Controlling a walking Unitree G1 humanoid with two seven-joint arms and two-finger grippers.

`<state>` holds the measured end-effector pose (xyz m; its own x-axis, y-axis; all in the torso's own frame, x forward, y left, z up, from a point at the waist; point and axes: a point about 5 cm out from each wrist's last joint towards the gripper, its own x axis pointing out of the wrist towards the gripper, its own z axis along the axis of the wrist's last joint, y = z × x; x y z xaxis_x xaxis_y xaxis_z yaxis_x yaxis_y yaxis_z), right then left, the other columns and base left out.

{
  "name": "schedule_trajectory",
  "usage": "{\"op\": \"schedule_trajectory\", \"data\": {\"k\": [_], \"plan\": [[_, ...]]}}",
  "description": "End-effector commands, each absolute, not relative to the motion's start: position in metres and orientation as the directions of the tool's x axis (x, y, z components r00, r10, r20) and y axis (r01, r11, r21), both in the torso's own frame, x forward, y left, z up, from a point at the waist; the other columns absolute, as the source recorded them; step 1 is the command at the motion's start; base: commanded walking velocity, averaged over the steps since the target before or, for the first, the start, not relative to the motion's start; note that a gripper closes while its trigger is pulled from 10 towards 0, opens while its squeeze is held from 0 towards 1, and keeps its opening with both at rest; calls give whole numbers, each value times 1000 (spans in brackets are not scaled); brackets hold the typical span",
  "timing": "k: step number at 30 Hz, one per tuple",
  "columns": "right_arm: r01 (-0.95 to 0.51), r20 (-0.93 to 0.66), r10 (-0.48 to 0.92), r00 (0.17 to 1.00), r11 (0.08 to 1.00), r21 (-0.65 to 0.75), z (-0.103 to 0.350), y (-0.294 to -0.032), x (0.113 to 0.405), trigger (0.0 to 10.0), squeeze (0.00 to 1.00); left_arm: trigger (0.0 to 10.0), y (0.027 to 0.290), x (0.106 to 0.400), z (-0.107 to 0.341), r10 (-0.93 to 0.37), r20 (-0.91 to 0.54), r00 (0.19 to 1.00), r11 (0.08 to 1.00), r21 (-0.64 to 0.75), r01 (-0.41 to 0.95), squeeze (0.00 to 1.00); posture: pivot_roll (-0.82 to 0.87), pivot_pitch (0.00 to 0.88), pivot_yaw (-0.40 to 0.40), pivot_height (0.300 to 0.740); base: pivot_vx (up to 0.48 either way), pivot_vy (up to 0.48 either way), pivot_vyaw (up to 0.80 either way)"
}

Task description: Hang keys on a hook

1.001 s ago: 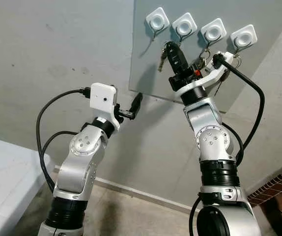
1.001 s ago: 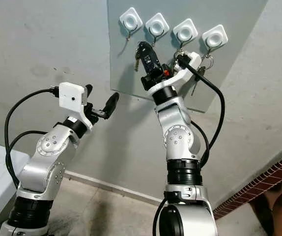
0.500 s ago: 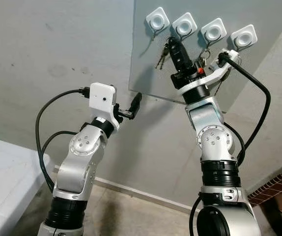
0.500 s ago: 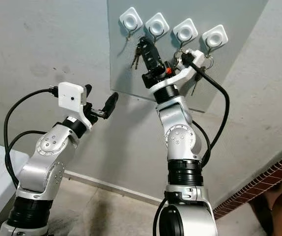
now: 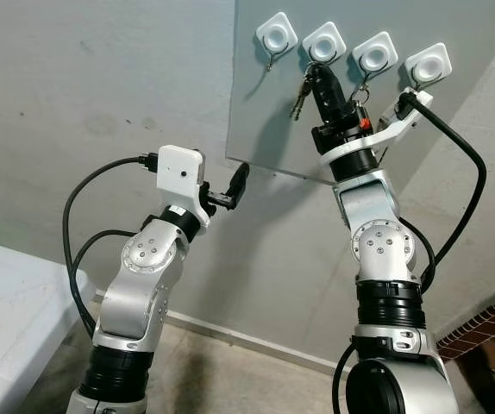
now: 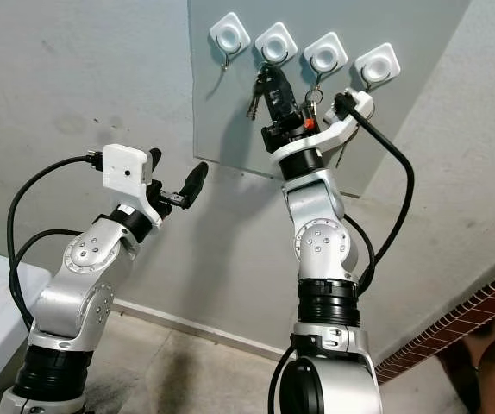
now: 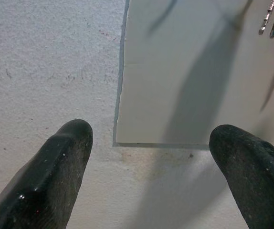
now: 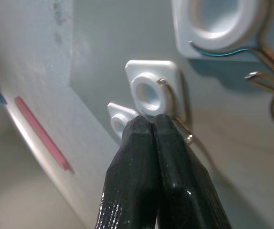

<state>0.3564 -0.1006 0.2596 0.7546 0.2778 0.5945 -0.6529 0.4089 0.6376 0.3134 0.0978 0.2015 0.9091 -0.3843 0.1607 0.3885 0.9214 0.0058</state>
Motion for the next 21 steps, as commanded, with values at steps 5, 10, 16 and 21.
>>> {"op": "schedule_trajectory", "data": {"k": [5, 10, 16, 21], "plan": [[-636, 592, 243, 768, 389, 666, 266, -101, 361, 10000, 0, 10000, 97, 312, 206, -387, 171, 906, 921, 12, 390, 0, -13, 39, -74, 740, 0, 0, 0], [-583, 533, 239, 811, 394, 711, 259, -101, 366, 10000, 0, 10000, 98, 312, 207, -382, 173, 908, 923, 13, 385, 0, -12, 44, -74, 740, 0, 0, 0], [-556, 498, 248, 831, 405, 726, 255, -98, 369, 10000, 0, 10000, 98, 312, 207, -380, 174, 908, 923, 14, 384, 0, -12, 44, -74, 740, 0, 0, 0], [-569, 512, 248, 822, 391, 724, 254, -98, 368, 10000, 1000, 10000, 99, 312, 207, -372, 174, 912, 927, 17, 375, 0, -10, 48, -76, 740, 0, 0, 0]]}}
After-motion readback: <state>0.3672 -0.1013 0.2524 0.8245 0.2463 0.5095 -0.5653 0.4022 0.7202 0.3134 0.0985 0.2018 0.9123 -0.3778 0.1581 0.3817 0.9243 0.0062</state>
